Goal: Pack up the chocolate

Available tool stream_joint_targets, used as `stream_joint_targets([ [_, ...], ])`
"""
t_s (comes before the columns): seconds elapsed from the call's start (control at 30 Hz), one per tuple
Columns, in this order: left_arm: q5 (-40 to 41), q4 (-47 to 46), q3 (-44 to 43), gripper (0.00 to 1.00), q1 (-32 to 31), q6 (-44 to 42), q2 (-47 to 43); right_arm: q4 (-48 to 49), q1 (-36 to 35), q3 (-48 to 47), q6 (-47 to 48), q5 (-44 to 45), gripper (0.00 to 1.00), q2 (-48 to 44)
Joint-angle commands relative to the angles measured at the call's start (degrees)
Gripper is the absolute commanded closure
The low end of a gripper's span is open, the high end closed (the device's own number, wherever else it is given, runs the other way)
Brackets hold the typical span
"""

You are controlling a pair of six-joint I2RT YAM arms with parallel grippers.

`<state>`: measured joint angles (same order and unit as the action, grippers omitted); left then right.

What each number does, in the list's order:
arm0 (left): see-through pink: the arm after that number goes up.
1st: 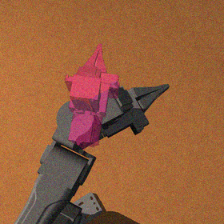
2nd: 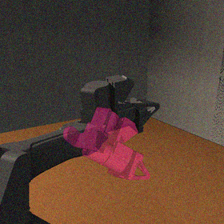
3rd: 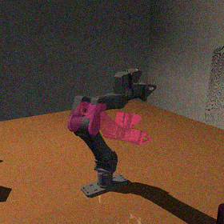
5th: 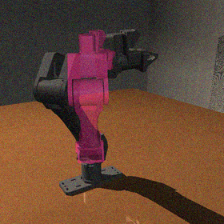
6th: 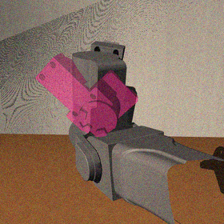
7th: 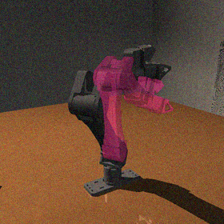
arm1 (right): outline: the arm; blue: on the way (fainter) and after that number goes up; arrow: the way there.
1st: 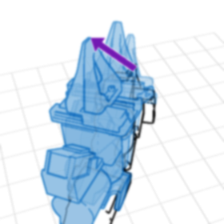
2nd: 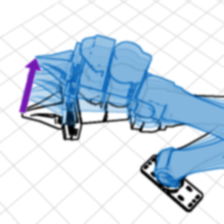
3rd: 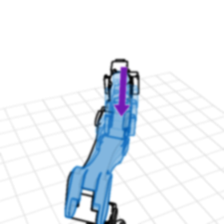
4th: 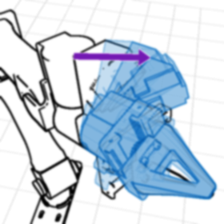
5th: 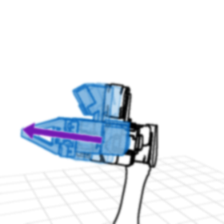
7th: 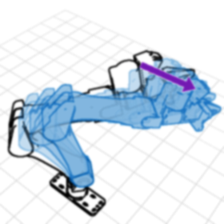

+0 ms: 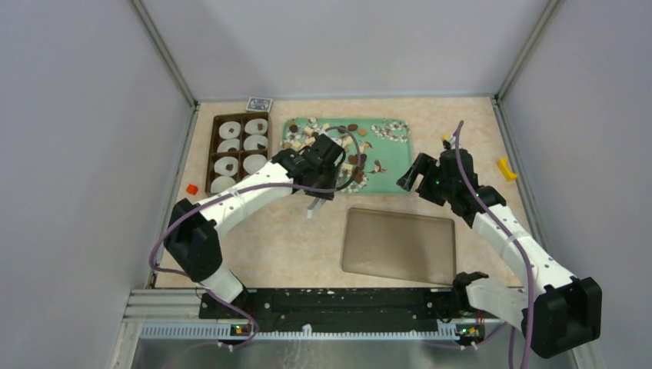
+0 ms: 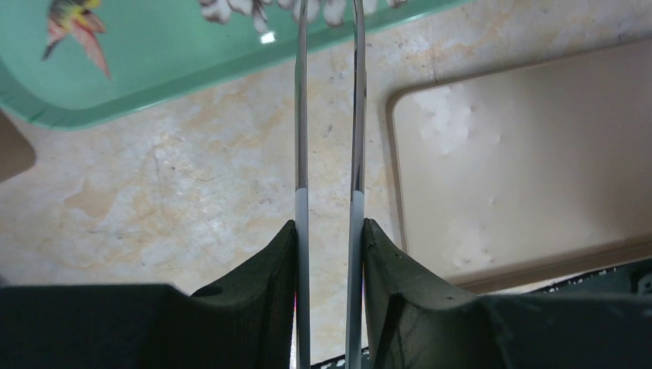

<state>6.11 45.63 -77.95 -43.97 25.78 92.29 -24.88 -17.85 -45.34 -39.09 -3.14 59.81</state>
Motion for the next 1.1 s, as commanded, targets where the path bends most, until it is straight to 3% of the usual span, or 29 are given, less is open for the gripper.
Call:
stream_joint_targets([
  [0.0,8.0,1.78,-3.34,0.74,1.03,0.63,-5.58,1.71,0.28,-2.49,0.3,-0.32,0.21,0.09],
  [0.17,9.04,1.61,-1.17,0.74,6.97,-0.2,-11.49,2.05,0.32,-1.86,0.1,-0.33,0.21,-0.05],
  [0.33,8.69,2.0,1.43,0.74,19.86,-1.48,-16.67,2.38,0.29,-1.98,0.09,-0.48,0.21,0.21],
  [0.57,6.18,1.89,3.77,0.72,30.84,-2.61,-16.72,2.46,0.31,-2.03,0.16,-0.56,0.21,0.39],
  [1.07,5.11,-2.12,6.8,0.68,33.33,-3.76,-12.34,1.35,0.34,-2.03,-0.17,0.27,0.21,-0.74],
])
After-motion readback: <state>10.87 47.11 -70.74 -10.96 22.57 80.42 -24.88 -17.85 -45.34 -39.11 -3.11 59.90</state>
